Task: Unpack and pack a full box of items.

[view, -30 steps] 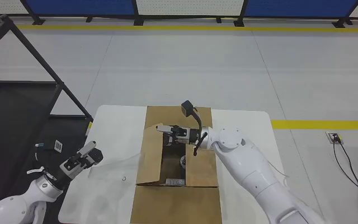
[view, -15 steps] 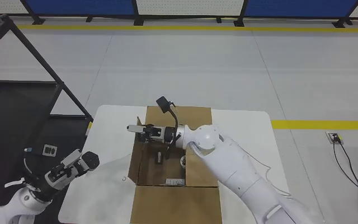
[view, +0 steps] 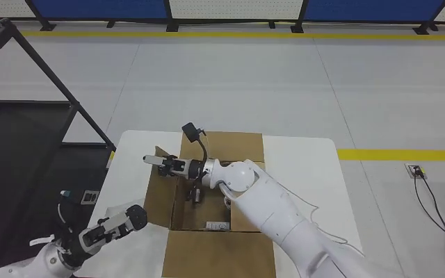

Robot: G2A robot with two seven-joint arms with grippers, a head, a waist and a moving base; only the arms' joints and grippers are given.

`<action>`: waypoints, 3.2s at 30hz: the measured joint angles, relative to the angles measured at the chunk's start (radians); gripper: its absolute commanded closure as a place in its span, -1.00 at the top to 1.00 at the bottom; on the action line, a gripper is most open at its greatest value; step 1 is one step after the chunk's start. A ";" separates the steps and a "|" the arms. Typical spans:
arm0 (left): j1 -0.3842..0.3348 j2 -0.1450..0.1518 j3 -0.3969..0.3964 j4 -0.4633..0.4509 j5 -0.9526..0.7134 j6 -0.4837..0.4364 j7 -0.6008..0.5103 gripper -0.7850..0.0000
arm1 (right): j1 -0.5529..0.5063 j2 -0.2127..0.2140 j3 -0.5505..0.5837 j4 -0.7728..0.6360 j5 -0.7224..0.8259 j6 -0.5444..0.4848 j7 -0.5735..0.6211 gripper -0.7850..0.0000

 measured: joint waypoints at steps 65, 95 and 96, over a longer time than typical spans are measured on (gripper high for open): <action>0.178 -0.078 0.087 0.180 -0.112 -0.010 0.646 1.00 | 0.031 -0.058 0.124 0.214 -0.079 -0.040 0.220 1.00; -0.187 -0.109 0.227 0.606 -0.113 0.092 0.634 1.00 | 0.032 -0.062 0.165 0.202 -0.147 -0.030 0.219 1.00; -0.185 -0.110 0.225 0.605 -0.116 0.091 0.637 1.00 | 0.031 -0.062 0.166 0.201 -0.147 -0.030 0.220 1.00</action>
